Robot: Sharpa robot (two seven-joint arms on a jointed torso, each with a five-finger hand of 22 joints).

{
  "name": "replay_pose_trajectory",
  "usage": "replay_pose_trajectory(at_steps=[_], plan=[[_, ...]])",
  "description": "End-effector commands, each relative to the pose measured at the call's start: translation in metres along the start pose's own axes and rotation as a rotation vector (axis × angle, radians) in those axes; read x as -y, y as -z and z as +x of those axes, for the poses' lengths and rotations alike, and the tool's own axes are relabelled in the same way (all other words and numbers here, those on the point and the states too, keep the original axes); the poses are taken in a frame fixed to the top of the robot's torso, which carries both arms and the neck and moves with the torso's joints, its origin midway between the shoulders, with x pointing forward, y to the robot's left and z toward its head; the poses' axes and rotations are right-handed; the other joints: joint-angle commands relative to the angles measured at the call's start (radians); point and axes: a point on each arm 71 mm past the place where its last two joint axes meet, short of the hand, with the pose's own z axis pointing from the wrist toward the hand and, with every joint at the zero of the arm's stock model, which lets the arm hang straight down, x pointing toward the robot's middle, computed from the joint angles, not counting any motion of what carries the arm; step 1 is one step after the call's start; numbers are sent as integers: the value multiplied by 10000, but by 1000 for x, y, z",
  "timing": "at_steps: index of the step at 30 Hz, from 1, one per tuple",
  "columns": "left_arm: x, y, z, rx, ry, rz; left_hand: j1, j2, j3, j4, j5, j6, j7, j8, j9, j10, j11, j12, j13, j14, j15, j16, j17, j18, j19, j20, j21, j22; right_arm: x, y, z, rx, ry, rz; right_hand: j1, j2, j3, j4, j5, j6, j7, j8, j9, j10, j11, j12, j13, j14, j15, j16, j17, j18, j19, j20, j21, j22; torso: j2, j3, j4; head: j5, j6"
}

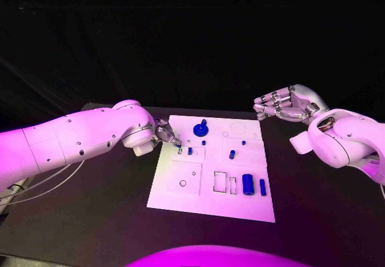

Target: Assemble the parts on the task board

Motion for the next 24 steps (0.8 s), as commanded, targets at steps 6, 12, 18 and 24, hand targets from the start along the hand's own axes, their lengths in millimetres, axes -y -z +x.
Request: replay_pose_trajectory(at_steps=[6, 12, 18, 24], plan=[[7, -2, 8, 814, -1265, 148, -325, -33, 1914, -1776, -22, 32, -127, 181, -32, 115, -17, 82, 31, 1039, -68, 31, 2629, -102, 101, 3, 90, 72, 1, 1, 2, -185, -22, -13, -38, 63, 7, -53, 58, -81, -17, -14, 12, -86, -6, 8, -13, -78, -4, -46, -13, -24, -26, 65, -54, -9, 21, -8, -23, 4, -21], [11, -3, 11, 924, -1629, 186, -506, -65, 2081, -1916, -28, 23, -139, 292, -62, 163, -29, 149, 84, 1039, -79, 31, 2629, -112, 128, -8, 117, 121, 1, 1, 2, -191, -25, -11, -38, 63, 7, -53, 58, -81, -17, -14, 12, -86, -6, 8, -13, -78, -4, -46, -13, -24, -26, 65, -54, -9, 18, -3, -14, -8, -20], [15, -4, 16, 872, -2010, 208, -593, -75, 2157, -1990, -31, 20, -147, 349, -75, 190, -37, 187, 115, 1039, -86, 31, 2629, -120, 150, -13, 138, 160, 1, 1, 3, -202, -29, -20, -38, 63, 7, -53, 58, -81, -17, -14, 12, -86, -6, 8, -13, -78, -4, -46, -13, -24, -26, 65, -54, -9, 17, -3, -5, -3, -61], [17, -6, 19, 800, -2418, 118, -684, -84, 2237, -2072, -32, 15, -156, 412, -89, 213, -46, 218, 136, 1039, -92, 31, 2629, -128, 172, -18, 159, 198, 0, 1, 3, -208, -33, -26, -38, 63, 7, -53, 58, -81, -17, -14, 12, -86, -6, 8, -13, -78, -4, -46, -13, -24, -26, 65, -54, -9, 14, -6, -18, 3, -76]])
